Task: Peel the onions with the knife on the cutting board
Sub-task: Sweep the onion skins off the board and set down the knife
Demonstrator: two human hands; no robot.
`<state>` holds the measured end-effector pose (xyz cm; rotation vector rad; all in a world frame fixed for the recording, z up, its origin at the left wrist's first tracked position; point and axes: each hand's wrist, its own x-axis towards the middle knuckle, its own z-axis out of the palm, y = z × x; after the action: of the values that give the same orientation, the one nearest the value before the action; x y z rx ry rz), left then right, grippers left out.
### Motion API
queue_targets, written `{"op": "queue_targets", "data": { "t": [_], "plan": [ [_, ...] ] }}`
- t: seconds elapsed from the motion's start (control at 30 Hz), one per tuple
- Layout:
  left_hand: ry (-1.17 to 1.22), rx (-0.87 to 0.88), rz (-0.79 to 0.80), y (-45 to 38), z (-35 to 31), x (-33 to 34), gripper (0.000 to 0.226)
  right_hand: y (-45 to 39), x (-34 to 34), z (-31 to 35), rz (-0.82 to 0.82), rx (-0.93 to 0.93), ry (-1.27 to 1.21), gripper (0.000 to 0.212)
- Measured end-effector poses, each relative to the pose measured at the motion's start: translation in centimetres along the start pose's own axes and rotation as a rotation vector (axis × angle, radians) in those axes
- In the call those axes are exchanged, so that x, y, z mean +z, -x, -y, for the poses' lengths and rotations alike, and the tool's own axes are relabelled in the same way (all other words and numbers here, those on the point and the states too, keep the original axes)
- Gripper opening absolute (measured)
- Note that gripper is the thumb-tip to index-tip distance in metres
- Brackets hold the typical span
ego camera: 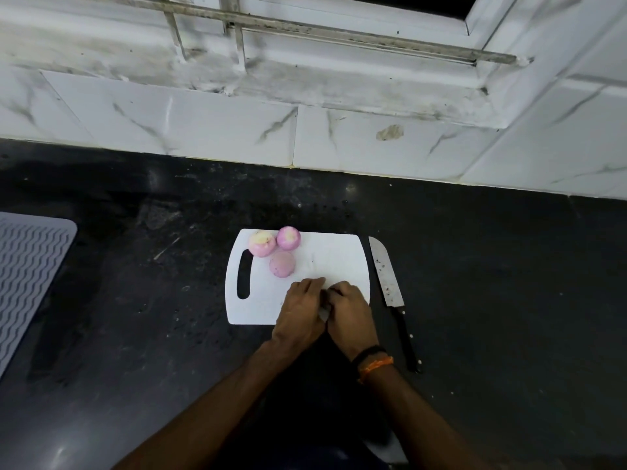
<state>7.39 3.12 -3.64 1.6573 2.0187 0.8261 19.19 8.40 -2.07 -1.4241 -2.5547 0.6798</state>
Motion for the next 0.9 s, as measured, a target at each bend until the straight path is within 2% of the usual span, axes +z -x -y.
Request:
{"op": "queue_targets", "data": {
  "t": [0.07,0.17,0.3,0.37,0.47,0.6,0.73,0.8,0.9],
  "plan": [
    [0.098,-0.065,0.032,0.2,0.0,-0.3,0.055,0.5,-0.4,-0.1,-0.030,0.027,-0.083,0.023],
    [0.113,-0.127,0.040,0.2,0.8,-1.1,0.067,1.0,-2.0,-1.5,-0.098,0.174,-0.185,0.030],
    [0.036,-0.188,0.102,0.2,1.0,-2.0,0.069,1.5,-2.8,-2.8,0.077,0.284,-0.186,0.058],
    [0.032,-0.196,0.127,0.0,0.8,-2.0,0.068,1.5,-2.3,-2.5,0.107,0.281,-0.168,0.056],
    [0.085,-0.195,0.156,-0.4,0.8,-1.6,0.067,0.7,-1.3,-1.5,0.033,0.241,-0.143,0.039],
    [0.205,-0.186,0.092,-0.8,0.5,-1.5,0.064,-0.8,-0.3,0.4,-0.025,0.128,-0.110,0.023],
    [0.322,-0.276,-0.038,-0.8,0.5,-2.6,0.051,-1.4,-1.1,0.4,-0.062,0.118,-0.124,0.032],
    [0.402,-0.338,-0.092,-0.3,0.9,-3.2,0.051,-1.4,-1.2,0.0,-0.088,0.106,-0.082,0.040],
    [0.520,-0.390,-0.125,0.2,1.5,-3.3,0.056,-1.3,-0.9,0.1,-0.007,0.060,0.040,0.049]
  ]
}}
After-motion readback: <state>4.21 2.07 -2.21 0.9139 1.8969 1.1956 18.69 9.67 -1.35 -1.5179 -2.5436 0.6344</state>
